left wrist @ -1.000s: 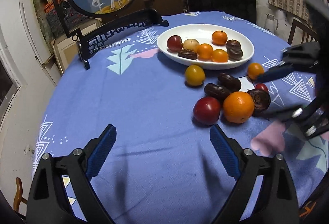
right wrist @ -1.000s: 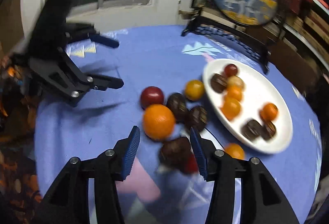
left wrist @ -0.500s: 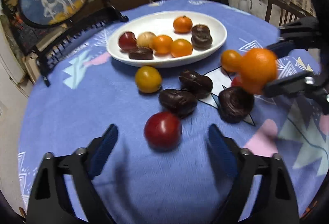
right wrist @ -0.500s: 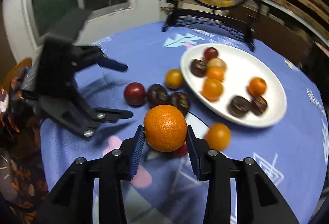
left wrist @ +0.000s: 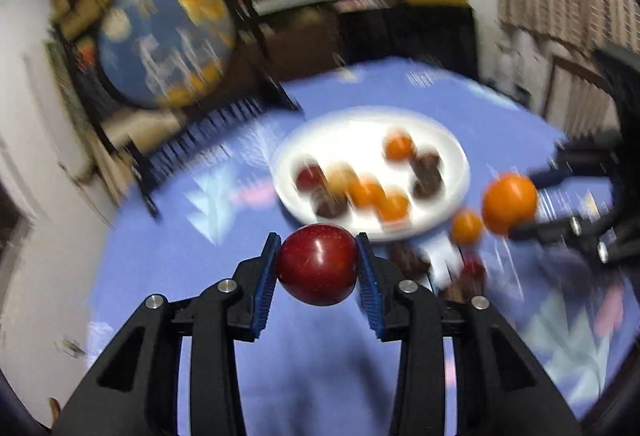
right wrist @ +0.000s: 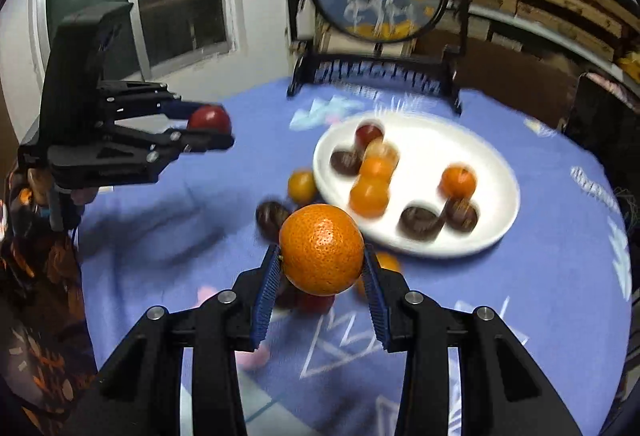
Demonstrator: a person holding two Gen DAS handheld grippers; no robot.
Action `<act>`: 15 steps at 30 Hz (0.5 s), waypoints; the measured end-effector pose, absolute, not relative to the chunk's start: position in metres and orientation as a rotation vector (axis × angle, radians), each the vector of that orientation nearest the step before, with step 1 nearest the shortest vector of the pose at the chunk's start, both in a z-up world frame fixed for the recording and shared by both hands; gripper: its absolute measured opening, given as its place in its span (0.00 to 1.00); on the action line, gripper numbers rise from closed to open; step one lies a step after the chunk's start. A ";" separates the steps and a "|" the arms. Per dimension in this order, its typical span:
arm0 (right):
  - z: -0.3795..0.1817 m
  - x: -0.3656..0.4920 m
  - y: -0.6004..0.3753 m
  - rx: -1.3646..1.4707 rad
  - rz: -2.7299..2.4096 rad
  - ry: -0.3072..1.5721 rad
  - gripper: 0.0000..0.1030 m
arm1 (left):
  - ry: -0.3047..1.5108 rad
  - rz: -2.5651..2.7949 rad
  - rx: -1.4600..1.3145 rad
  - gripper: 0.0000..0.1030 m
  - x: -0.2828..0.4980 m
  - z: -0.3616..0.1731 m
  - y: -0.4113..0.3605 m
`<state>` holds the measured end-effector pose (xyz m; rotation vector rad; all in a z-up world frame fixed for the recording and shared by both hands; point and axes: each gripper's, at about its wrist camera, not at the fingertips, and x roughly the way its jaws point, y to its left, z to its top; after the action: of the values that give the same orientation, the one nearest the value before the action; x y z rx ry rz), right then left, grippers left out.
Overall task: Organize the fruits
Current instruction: 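Lower the red plum onto the plate with the left gripper while the right gripper lowers the orange there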
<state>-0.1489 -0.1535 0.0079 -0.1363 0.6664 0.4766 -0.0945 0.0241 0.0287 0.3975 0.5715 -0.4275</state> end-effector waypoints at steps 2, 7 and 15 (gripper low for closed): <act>0.021 -0.146 -0.158 -0.119 0.457 0.623 0.40 | 0.508 -0.374 0.380 0.36 -0.087 0.047 0.012; 0.047 -0.122 -0.175 -0.058 0.402 0.549 0.40 | 0.483 -0.321 0.281 0.36 -0.046 0.064 -0.019; 0.052 -0.061 -0.193 0.028 0.338 0.518 0.40 | 0.556 -0.267 0.225 0.36 0.023 0.039 -0.054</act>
<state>-0.0610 -0.1934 0.0516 0.0282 0.5183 0.3384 0.0225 -0.0541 0.0389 0.2254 0.5561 -0.2668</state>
